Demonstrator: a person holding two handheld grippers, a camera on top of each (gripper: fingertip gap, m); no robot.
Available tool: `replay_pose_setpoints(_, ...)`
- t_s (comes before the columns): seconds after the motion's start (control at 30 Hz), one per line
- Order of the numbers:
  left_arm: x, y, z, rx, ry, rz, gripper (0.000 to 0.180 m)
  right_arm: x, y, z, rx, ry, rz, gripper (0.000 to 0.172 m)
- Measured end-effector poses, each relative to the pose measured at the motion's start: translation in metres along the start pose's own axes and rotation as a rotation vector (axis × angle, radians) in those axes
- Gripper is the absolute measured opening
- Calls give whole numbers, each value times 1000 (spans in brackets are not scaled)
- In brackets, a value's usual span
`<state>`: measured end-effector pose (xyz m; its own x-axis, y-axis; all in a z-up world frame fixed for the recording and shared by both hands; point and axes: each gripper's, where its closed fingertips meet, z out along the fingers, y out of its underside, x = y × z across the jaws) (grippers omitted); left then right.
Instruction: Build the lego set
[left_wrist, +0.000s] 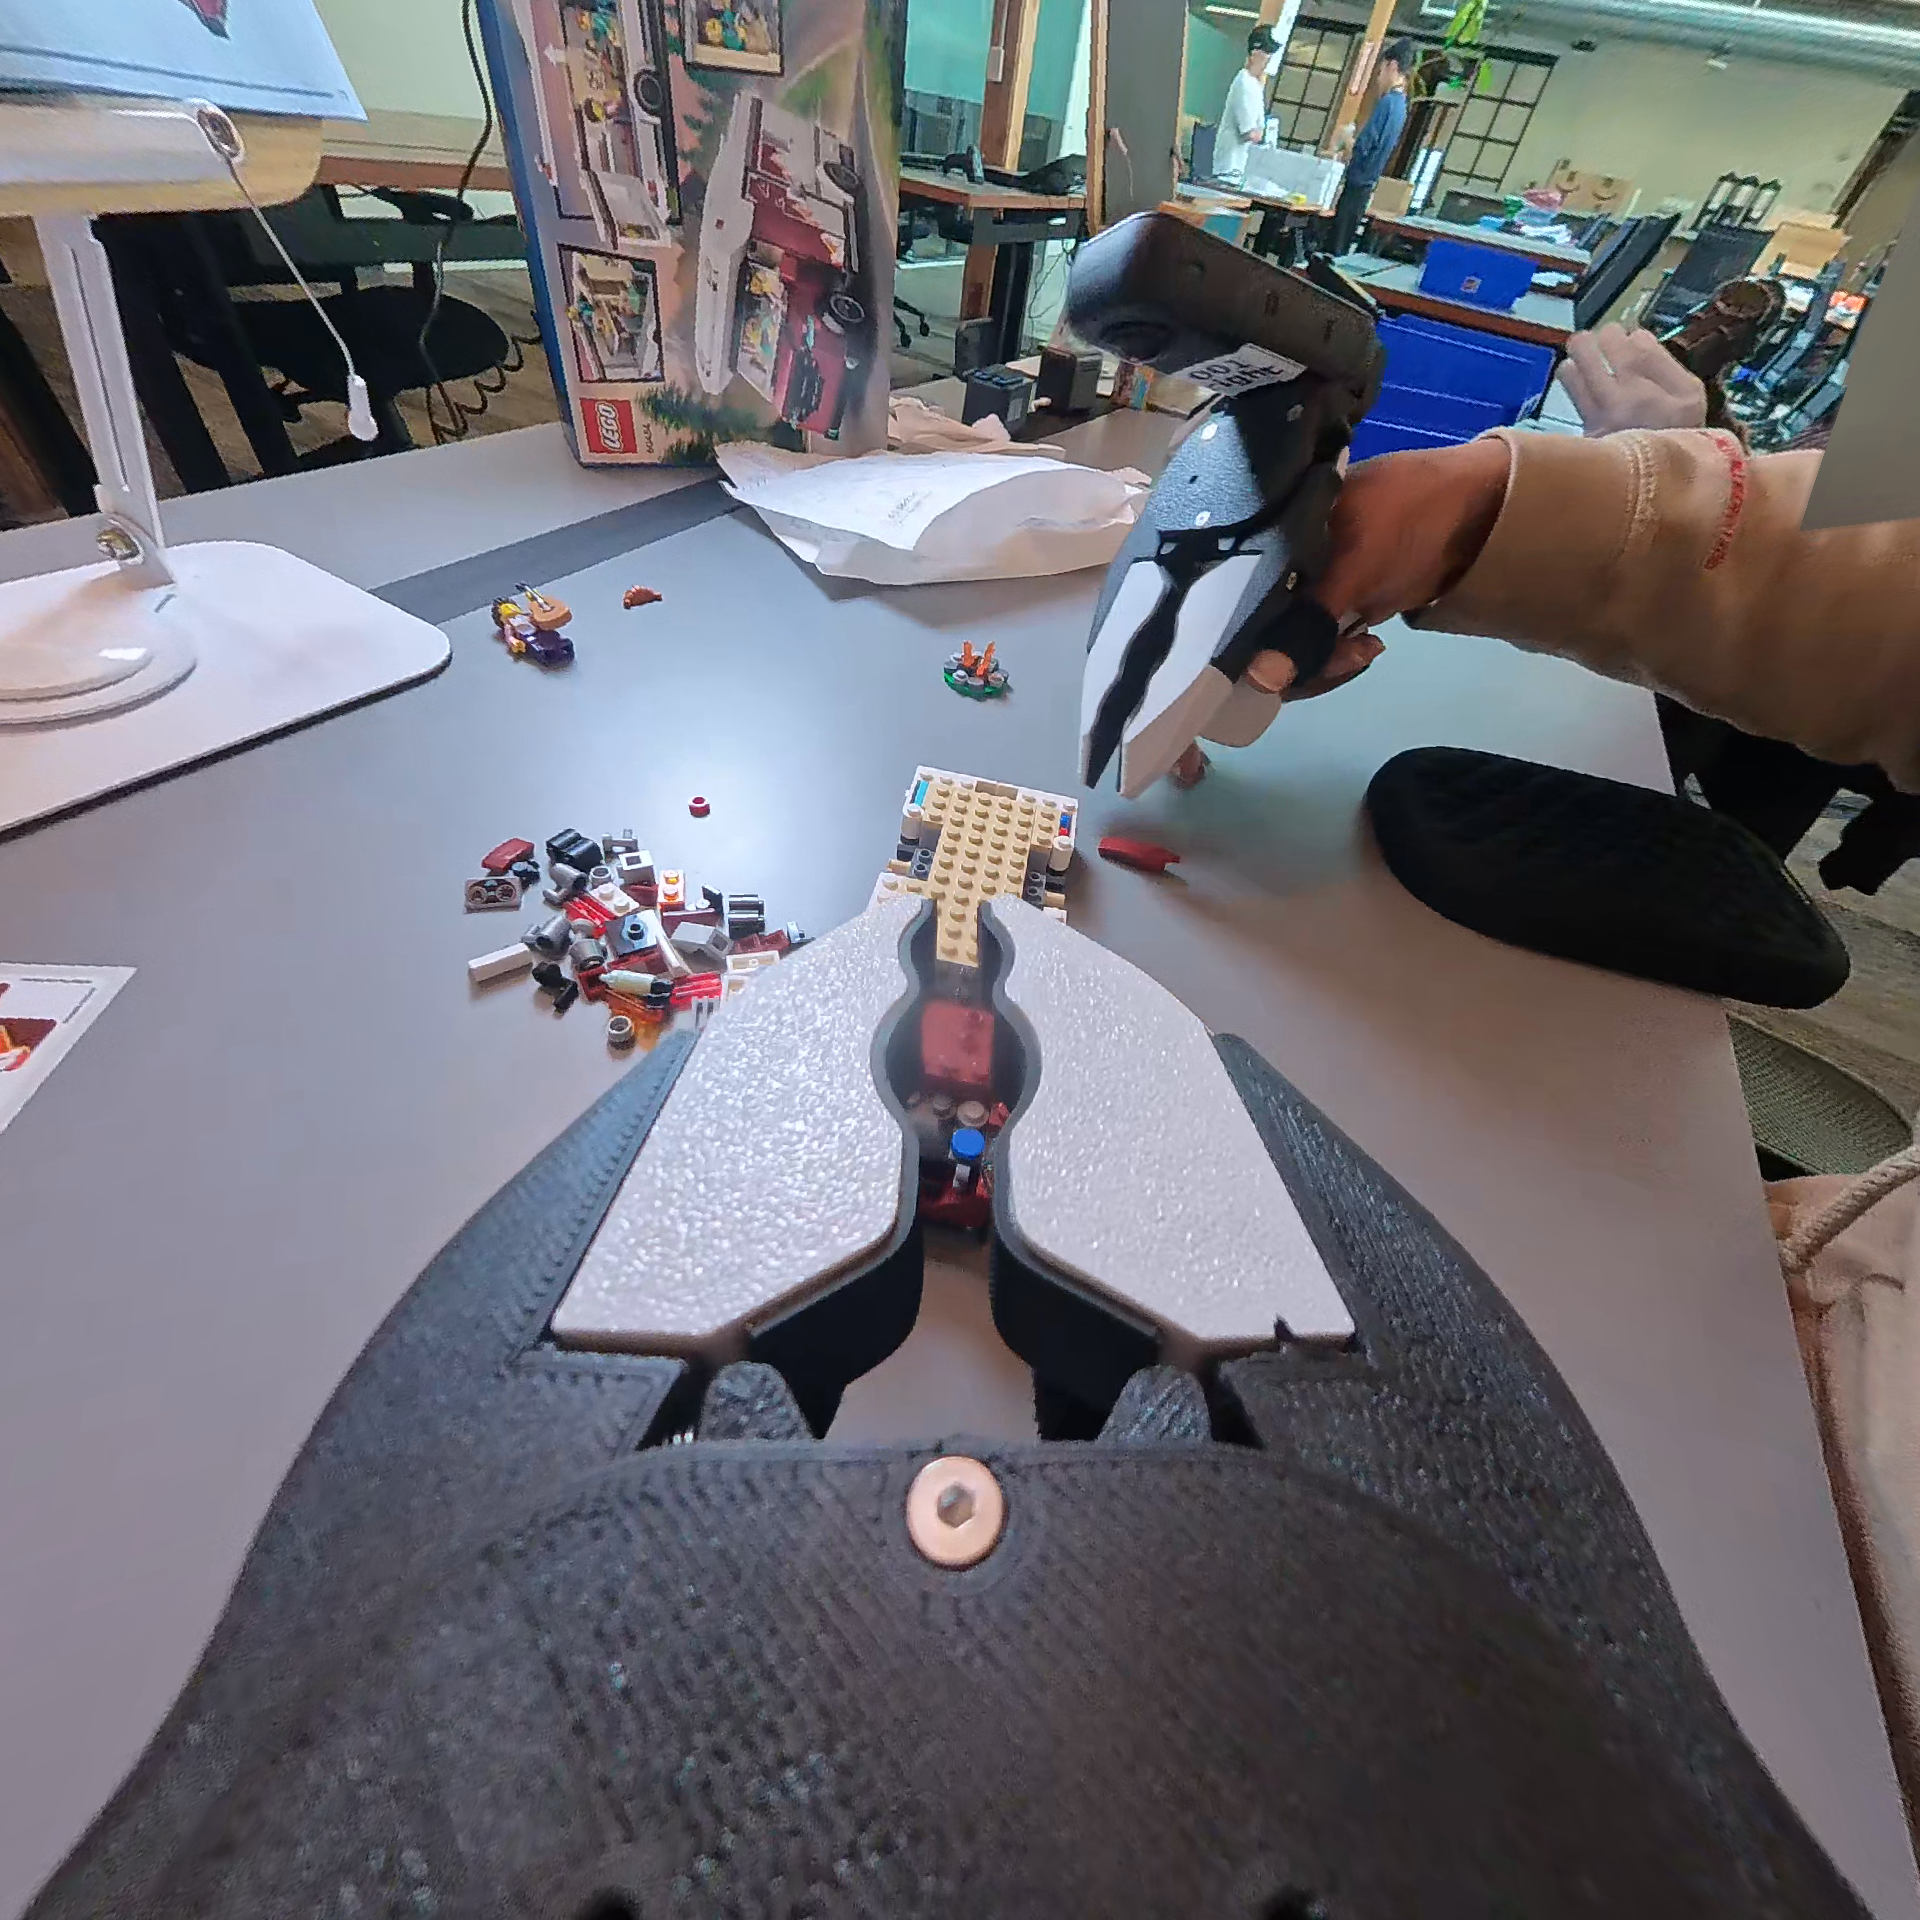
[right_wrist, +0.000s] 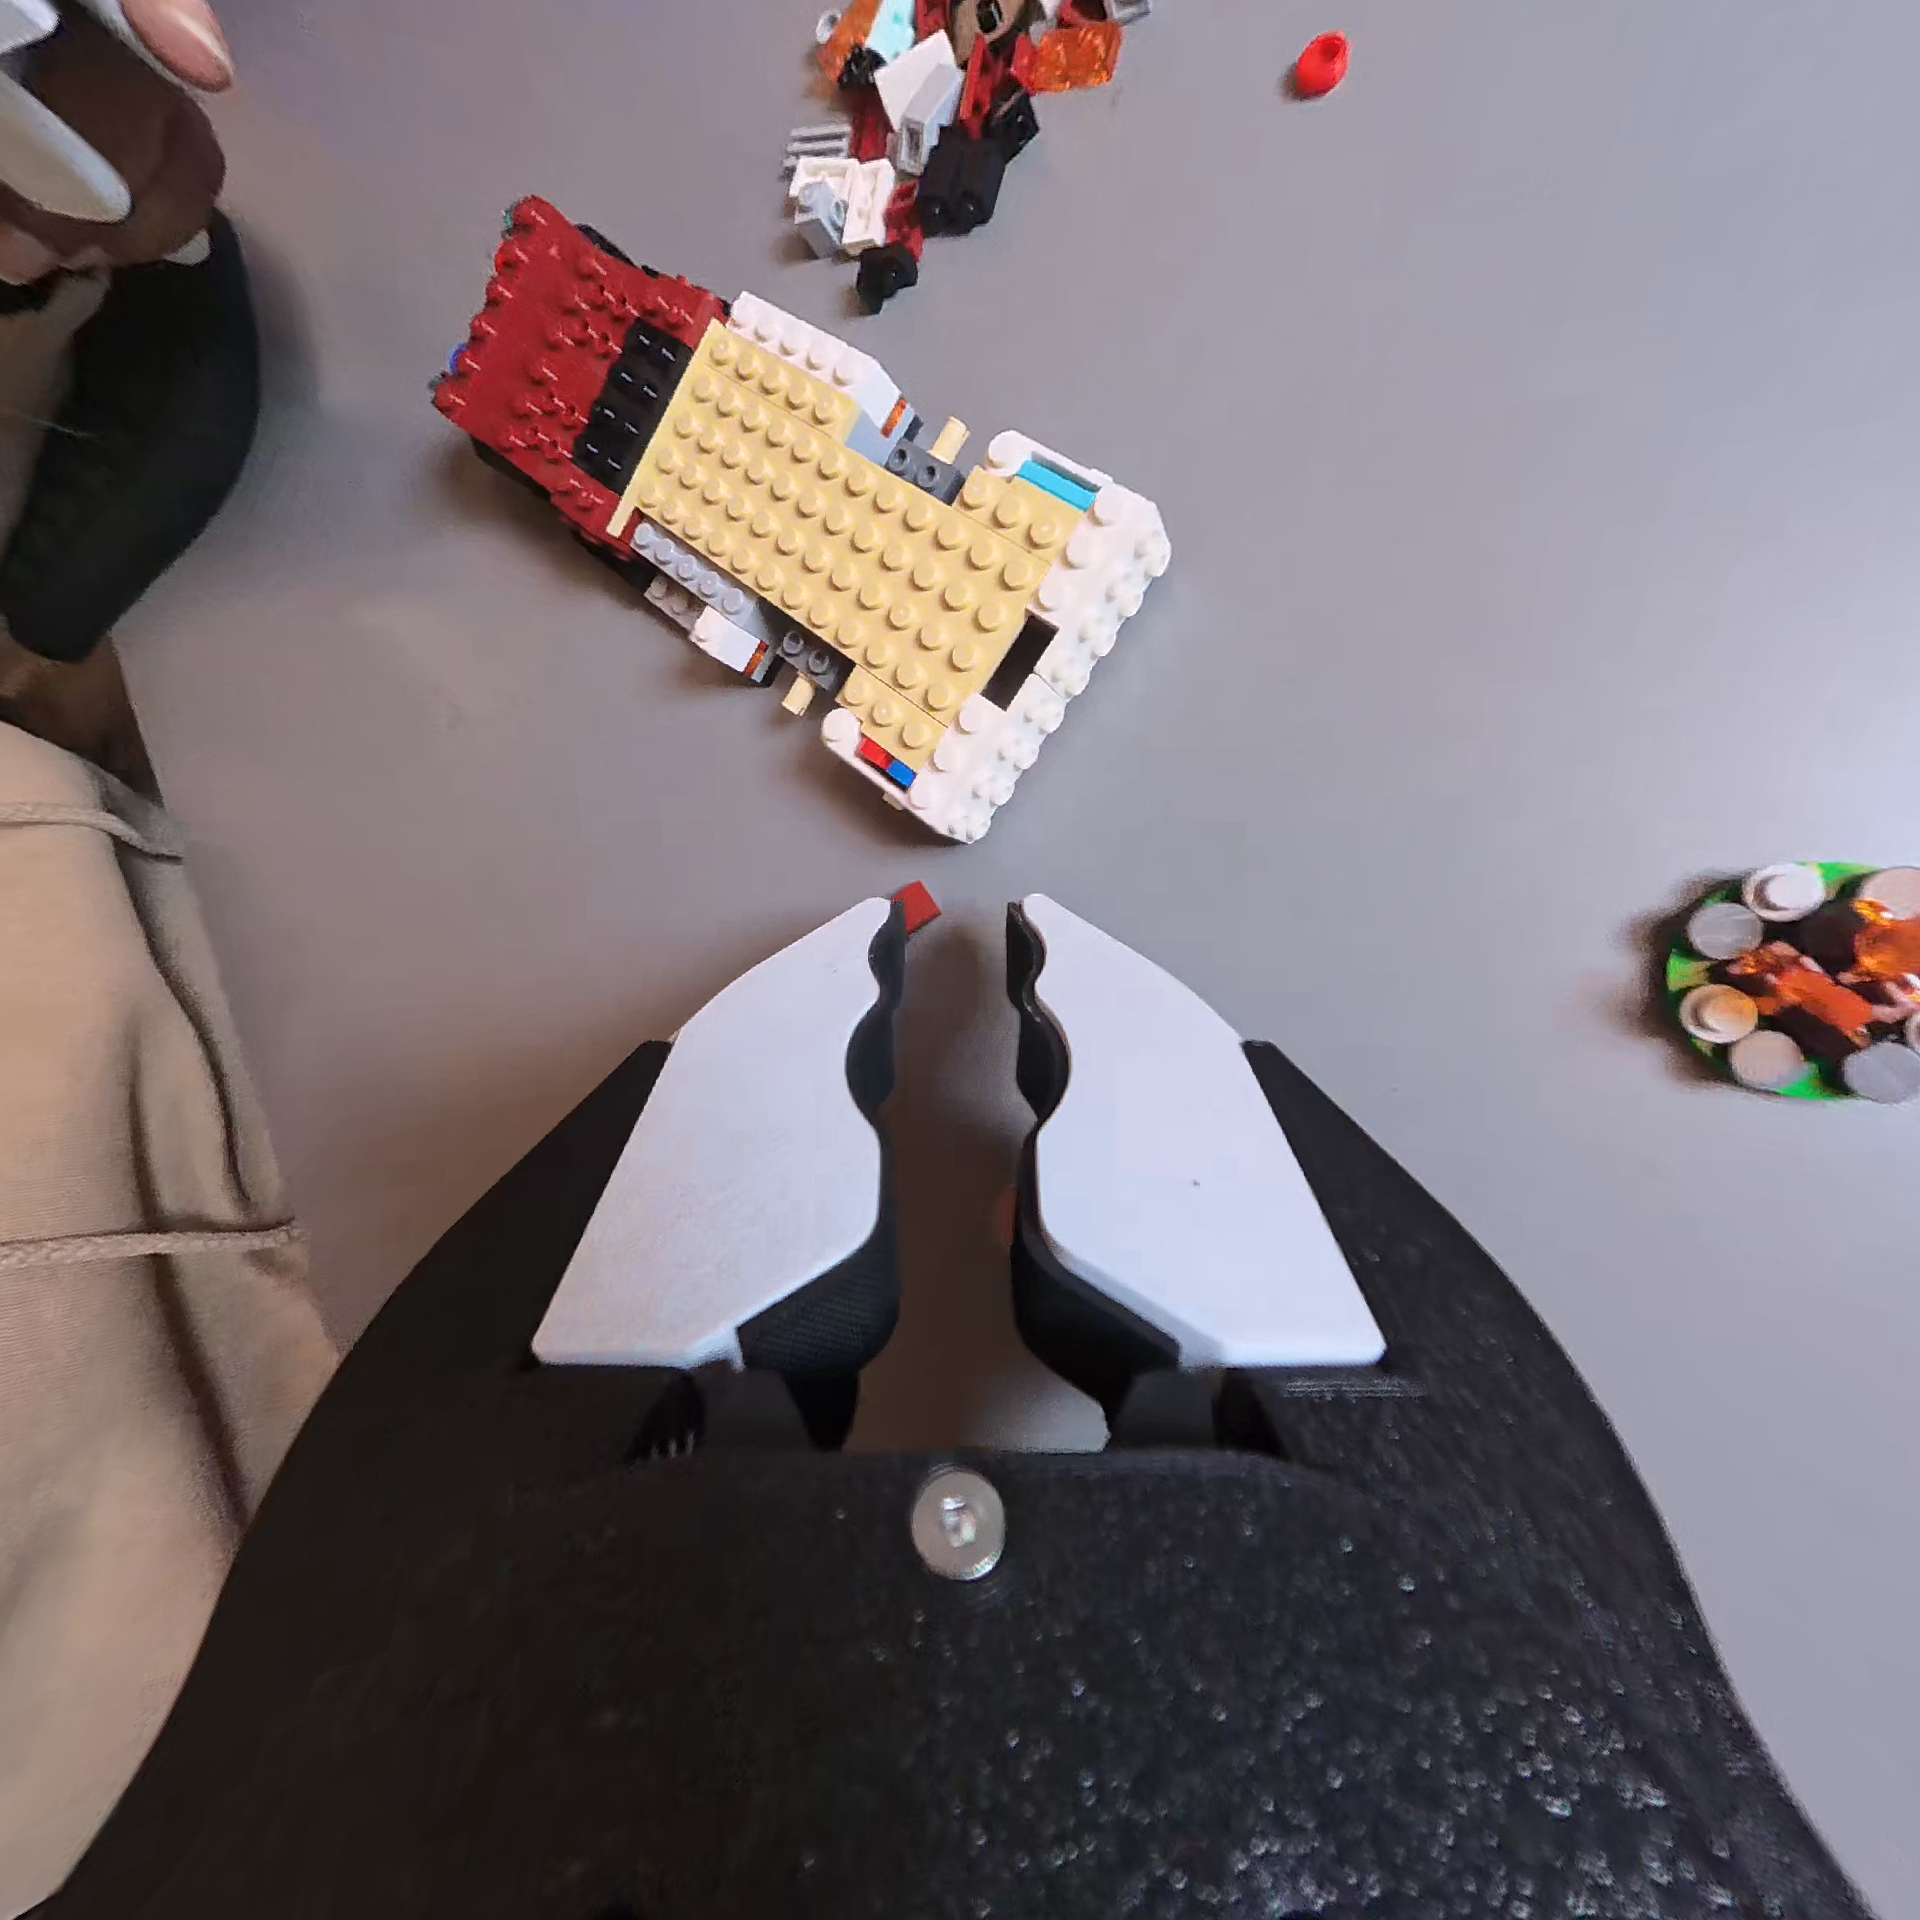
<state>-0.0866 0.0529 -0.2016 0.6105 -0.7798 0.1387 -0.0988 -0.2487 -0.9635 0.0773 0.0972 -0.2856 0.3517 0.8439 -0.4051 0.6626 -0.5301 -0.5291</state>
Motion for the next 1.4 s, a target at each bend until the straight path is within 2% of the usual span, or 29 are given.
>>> replay_pose_setpoints(0.2,-12,-18,-11,53,-67,32,6,-16,20,4,-81,95,-213,17)
replay_pose_setpoints(0.37,-33,-58,-47,168,-185,61,4,-25,21,14,-80,97,-222,12)
replay_pose_setpoints(0.47,-58,-86,-98,228,-345,111,4,-35,7,5,28,77,-223,12)
replay_pose_setpoints(0.63,-130,-113,-228,215,-723,147,3,-60,-35,-26,375,66,-264,14)
replay_pose_setpoints(0.7,-156,-108,-268,117,-802,107,8,-72,-52,-38,544,53,-277,16)
replay_pose_setpoints(0.77,-183,-100,-297,-8,-877,115,3,-78,-66,-46,680,56,-285,17)
replay_pose_setpoints(0.8,-196,-91,-306,-104,-895,114,3,-80,-71,-49,731,65,-296,15)
replay_pose_setpoints(0.87,-221,-74,-320,-272,-930,122,2,-80,-79,-55,826,103,-325,0)
replay_pose_setpoints(1.1,-288,16,-336,-814,-827,34,4,-57,-88,-78,1017,276,-291,2)
replay_pose_setpoints(1.27,-307,75,-341,-1118,-664,-101,14,-44,-91,-86,1056,314,-230,3)
replay_pose_setpoints(1.4,-315,104,-347,-1315,-585,-120,20,-44,-99,-85,1061,315,-229,3)
